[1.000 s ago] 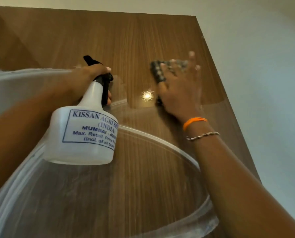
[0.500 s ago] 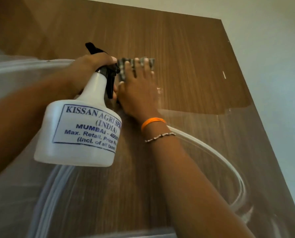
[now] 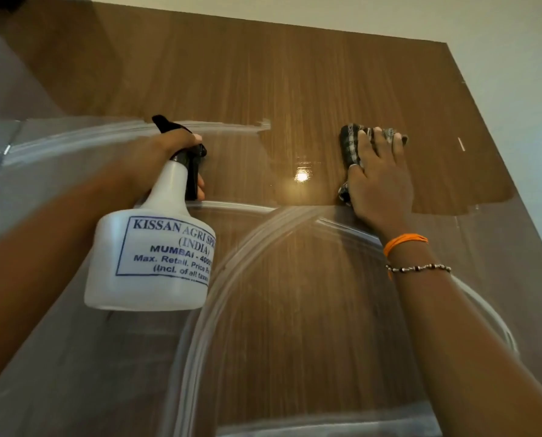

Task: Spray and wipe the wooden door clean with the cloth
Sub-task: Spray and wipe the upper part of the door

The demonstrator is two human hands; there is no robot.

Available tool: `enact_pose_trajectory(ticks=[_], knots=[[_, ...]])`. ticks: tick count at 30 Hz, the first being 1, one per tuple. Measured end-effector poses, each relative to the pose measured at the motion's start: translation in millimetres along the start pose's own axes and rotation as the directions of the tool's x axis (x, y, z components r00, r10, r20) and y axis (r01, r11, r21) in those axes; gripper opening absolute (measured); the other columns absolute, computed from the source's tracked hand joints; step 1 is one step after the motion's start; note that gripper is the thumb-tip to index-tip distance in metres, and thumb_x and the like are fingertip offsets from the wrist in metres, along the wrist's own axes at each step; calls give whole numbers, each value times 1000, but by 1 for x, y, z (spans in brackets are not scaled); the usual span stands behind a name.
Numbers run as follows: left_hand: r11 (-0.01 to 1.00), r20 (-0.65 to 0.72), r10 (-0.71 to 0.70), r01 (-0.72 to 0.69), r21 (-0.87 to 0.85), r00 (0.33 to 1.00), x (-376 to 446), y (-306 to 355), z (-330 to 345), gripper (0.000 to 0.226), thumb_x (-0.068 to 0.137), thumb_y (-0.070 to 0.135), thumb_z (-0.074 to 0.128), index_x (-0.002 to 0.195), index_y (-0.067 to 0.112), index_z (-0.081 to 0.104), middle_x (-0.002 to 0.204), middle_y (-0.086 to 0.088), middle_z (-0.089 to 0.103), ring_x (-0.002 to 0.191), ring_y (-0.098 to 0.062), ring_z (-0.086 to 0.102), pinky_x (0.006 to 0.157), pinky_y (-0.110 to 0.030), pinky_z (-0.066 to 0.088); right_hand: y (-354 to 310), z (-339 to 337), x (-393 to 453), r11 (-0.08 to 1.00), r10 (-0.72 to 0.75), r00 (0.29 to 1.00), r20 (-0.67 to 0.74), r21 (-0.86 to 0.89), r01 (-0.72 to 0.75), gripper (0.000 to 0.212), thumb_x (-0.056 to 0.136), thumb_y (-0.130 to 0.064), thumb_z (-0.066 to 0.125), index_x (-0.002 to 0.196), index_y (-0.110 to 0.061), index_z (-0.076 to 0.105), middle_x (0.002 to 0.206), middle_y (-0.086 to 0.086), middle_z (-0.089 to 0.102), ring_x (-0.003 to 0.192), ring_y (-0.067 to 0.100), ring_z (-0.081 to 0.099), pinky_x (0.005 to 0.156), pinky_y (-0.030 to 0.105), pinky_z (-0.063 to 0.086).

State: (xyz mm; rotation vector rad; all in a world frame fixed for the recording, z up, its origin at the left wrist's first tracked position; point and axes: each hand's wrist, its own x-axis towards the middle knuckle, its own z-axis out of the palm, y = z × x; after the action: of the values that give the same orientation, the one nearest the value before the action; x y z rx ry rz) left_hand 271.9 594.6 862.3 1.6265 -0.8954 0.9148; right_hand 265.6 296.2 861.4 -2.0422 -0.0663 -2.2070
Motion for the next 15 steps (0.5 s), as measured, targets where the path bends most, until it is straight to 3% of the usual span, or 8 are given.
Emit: enact_pose_trajectory(ticks=[2,4,7,9,12,15], knots=[[997,22,7,-5,-76,1000,-4,2,1,55,86,52,55,112,4,62,84,-16,71,77,-31,70,78,-42,58,-11,4,9,1000,-2,1000,-3,-14,2,55,99,-24,29,151,-9,22,159,13,13,147,31,1,119,38,0],[991,59,-10,18,-135,998,-4,0,2,44,93,38,49,110,-2,57,72,-15,68,62,-26,68,61,-31,59,-33,18,20,997,-54,998,17,-55,55,60,96,-31,18,152,-9,21,159,13,14,147,31,3,120,40,0],[980,46,-9,18,-199,999,-6,0,3,41,94,34,48,109,-4,56,73,-17,66,59,-24,67,56,-28,58,-80,37,37,966,-200,979,39,-160,204,81,80,-36,-7,152,-8,18,159,16,15,147,34,7,119,45,-1],[975,19,-10,14,-223,1000,-6,-1,5,39,94,33,48,107,-3,56,72,-16,64,57,-24,66,55,-27,56,-116,45,38,947,-279,958,72,-144,286,72,88,-34,-2,152,-9,17,158,15,15,147,33,8,119,46,1],[975,-33,16,-23,-223,999,-10,1,9,30,94,29,50,93,1,60,65,-11,62,48,-16,61,45,-19,51,-150,49,27,913,-402,912,85,-40,406,55,98,-24,24,152,-14,20,159,9,16,148,28,7,119,40,7],[972,5,25,-23,-236,1000,-13,1,9,34,94,31,49,97,-1,61,72,-17,64,52,-19,63,45,-20,51,-141,45,19,924,-381,922,61,61,378,52,99,-20,32,151,-18,24,159,5,17,148,24,6,119,39,10]])
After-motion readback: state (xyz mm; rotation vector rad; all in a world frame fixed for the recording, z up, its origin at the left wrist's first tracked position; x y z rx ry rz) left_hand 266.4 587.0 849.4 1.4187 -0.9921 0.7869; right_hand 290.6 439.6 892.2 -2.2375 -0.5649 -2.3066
